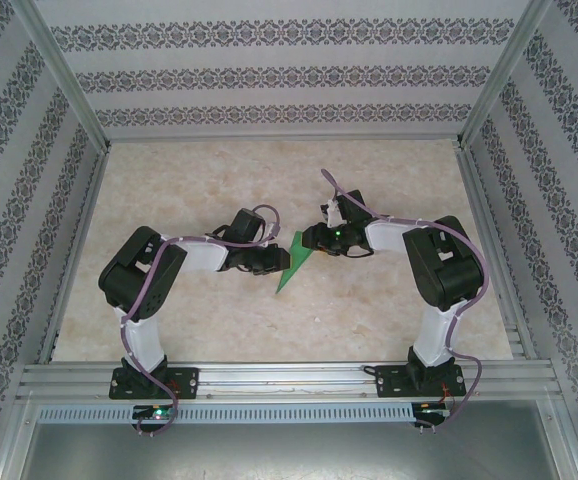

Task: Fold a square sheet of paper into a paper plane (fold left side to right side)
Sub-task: Fold the wing for the fifth time at the center of the table.

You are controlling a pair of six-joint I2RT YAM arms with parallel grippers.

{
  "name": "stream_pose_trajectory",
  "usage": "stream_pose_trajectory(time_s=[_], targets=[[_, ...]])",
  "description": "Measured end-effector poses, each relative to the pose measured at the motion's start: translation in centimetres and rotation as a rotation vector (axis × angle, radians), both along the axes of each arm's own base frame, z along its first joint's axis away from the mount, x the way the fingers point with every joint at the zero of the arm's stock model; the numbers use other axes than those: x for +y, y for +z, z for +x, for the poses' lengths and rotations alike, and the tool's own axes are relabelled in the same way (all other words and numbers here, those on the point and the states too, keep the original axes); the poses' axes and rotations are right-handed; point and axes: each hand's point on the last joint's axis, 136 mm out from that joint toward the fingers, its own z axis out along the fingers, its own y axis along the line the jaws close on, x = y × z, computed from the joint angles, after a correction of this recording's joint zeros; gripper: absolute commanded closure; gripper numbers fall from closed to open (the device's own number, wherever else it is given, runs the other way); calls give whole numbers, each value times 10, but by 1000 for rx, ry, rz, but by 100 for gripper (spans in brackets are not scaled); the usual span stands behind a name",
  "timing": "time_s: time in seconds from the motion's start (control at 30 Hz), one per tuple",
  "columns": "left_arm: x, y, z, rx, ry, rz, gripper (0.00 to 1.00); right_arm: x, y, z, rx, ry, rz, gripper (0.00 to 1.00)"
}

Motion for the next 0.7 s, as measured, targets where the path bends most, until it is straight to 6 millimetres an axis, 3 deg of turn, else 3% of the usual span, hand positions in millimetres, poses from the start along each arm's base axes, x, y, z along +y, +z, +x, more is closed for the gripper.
stream_pose_trajectory(time_s=[0.7], targets=[[0,-3,0,33,3,14,77,-2,2,0,-11,-17,13,54]])
